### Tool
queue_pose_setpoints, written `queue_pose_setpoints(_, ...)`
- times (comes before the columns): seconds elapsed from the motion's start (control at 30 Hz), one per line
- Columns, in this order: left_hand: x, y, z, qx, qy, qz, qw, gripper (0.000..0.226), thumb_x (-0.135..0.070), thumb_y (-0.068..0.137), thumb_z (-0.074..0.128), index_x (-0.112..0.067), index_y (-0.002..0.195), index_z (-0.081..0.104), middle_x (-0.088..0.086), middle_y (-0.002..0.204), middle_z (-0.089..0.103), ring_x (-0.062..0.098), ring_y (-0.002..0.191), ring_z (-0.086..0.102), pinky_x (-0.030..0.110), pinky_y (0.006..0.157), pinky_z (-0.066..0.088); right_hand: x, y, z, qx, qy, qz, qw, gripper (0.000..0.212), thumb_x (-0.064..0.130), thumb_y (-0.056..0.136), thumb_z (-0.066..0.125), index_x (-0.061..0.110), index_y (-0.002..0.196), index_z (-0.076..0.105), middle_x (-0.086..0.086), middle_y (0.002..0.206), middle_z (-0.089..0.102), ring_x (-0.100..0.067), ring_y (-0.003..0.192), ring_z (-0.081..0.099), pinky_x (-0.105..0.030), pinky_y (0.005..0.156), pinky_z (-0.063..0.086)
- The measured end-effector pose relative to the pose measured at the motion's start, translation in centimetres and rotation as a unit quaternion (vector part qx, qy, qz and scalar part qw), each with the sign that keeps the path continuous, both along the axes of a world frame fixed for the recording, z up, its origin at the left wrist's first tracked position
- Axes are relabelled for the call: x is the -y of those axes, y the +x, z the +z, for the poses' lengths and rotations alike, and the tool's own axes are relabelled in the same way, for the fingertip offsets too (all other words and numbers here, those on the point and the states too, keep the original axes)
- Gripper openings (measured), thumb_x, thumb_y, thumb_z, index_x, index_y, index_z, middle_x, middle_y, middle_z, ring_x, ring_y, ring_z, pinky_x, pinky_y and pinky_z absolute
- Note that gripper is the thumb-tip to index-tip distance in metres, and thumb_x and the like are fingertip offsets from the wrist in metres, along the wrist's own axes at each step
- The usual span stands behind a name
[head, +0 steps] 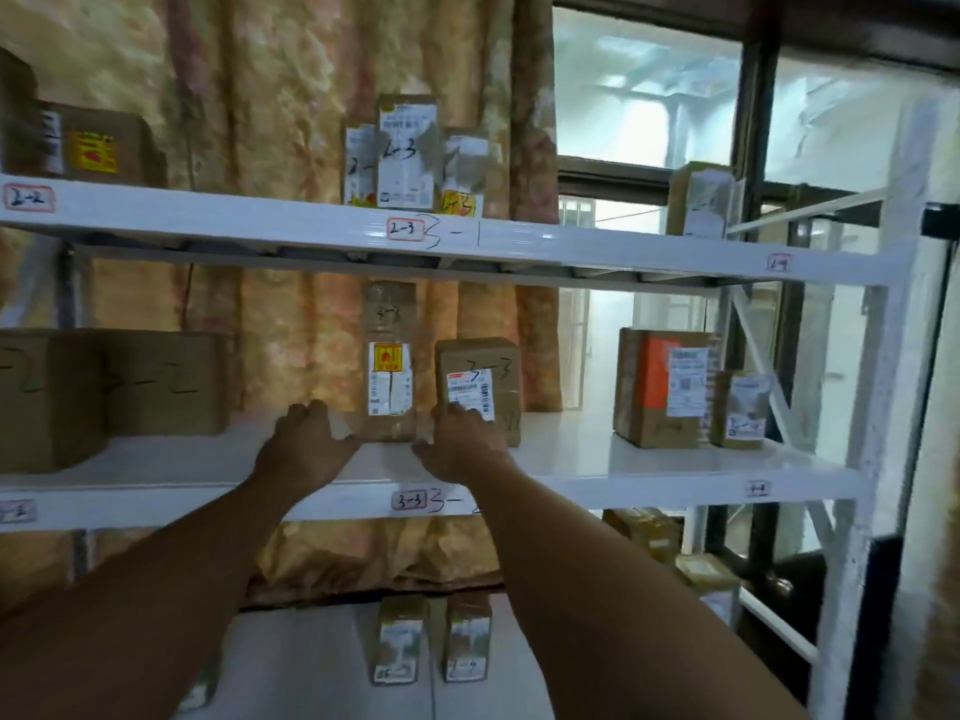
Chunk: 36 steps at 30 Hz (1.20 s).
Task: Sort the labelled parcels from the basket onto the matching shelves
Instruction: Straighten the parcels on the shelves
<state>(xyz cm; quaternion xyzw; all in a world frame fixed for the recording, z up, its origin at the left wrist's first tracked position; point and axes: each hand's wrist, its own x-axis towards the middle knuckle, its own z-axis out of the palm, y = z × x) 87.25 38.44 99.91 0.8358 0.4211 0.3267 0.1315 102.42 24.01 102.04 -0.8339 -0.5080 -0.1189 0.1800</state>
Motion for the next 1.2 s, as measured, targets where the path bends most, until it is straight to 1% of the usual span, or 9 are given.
queue_pose_setpoints(0.1,2.2,3.9,1.4,0.017,-0.005,0.014,1.0,0.081,-0.069,0.083,0.066,-0.007,0.132,0.046,0.018,0.131,0.049,0.039,0.123,0.051,0.046,0.091,0.05,2.6,4.0,1.1,-0.015,0.06,-0.036,0.997,0.066,0.055,0.098,0.052,0.016,0.15,0.04,-0.013,0.15,0.047,-0.035,0.136,0.046,-0.048,0.11,0.042)
queue_pose_setpoints(0.17,2.7,5.8,2.2,0.048,-0.005,0.034,0.998,0.075,-0.059,0.083,0.071,-0.006,0.13,0.046,0.018,0.13,0.049,0.039,0.122,0.051,0.047,0.089,0.05,2.9,5.9,1.4,-0.004,0.102,-0.056,0.993,0.077,0.06,0.096,0.053,0.017,0.155,0.03,-0.012,0.158,0.037,-0.035,0.143,0.036,-0.052,0.115,0.036)
queue_pose_setpoints(0.27,2.5,7.8,3.2,0.086,-0.009,0.073,0.994,0.073,-0.048,0.084,0.076,-0.003,0.131,0.044,0.021,0.131,0.046,0.041,0.124,0.048,0.051,0.092,0.048,2.1,7.8,2.5,0.056,0.138,-0.069,0.986,0.081,0.068,0.091,0.055,0.024,0.154,0.031,-0.009,0.164,0.027,-0.035,0.151,0.024,-0.06,0.119,0.026)
queue_pose_setpoints(0.47,-0.1,11.0,3.9,0.137,-0.025,0.091,0.986,0.085,-0.045,0.08,0.082,-0.001,0.137,0.037,0.023,0.137,0.043,0.043,0.128,0.045,0.054,0.096,0.047,-2.0,9.5,4.9,0.082,0.131,-0.073,0.985,0.081,0.075,0.089,0.051,0.028,0.154,0.034,-0.008,0.167,0.022,-0.038,0.154,0.013,-0.071,0.118,0.017)
queue_pose_setpoints(0.67,-3.3,14.5,2.8,0.162,-0.03,0.089,0.982,0.096,-0.048,0.074,0.086,-0.005,0.14,0.032,0.02,0.137,0.039,0.042,0.127,0.043,0.053,0.096,0.045,-6.7,10.0,5.6,0.073,0.103,-0.093,0.988,0.097,0.086,0.082,0.047,0.026,0.157,0.03,-0.01,0.168,0.017,-0.045,0.155,0.008,-0.074,0.116,0.012)
queue_pose_setpoints(0.87,-4.8,17.7,2.3,0.195,-0.024,0.132,0.972,0.118,-0.054,0.064,0.09,-0.013,0.149,0.018,0.016,0.147,0.027,0.042,0.136,0.036,0.068,0.107,0.034,-9.0,11.7,5.8,0.035,0.094,-0.144,0.984,0.107,0.088,0.079,0.05,0.018,0.157,0.028,-0.019,0.165,0.021,-0.049,0.154,0.01,-0.075,0.113,0.017)
queue_pose_setpoints(0.97,-5.7,18.8,1.8,0.206,-0.032,0.149,0.967,0.127,-0.057,0.06,0.091,-0.016,0.151,0.013,0.015,0.148,0.026,0.042,0.136,0.037,0.072,0.104,0.034,-9.7,12.3,5.8,0.029,0.099,-0.146,0.984,0.104,0.086,0.078,0.053,0.019,0.154,0.028,-0.02,0.163,0.023,-0.05,0.153,0.012,-0.075,0.112,0.022)
queue_pose_setpoints(1.07,-6.5,20.0,1.4,0.228,-0.042,0.159,0.96,0.134,-0.057,0.058,0.092,-0.02,0.153,0.006,0.017,0.148,0.029,0.044,0.134,0.039,0.075,0.1,0.035,-10.1,12.8,6.1,0.026,0.108,-0.145,0.983,0.099,0.083,0.079,0.055,0.017,0.15,0.032,-0.02,0.156,0.031,-0.048,0.148,0.022,-0.07,0.111,0.031)
queue_pose_setpoints(1.2,-6.6,21.7,0.4,0.23,-0.039,0.182,0.955,0.13,-0.05,0.068,0.088,-0.019,0.155,-0.003,0.018,0.144,0.03,0.043,0.128,0.042,0.071,0.091,0.044,-10.5,13.4,5.7,0.033,0.138,-0.137,0.98,0.097,0.081,0.076,0.055,0.015,0.145,0.038,-0.019,0.147,0.04,-0.046,0.14,0.033,-0.061,0.108,0.038)
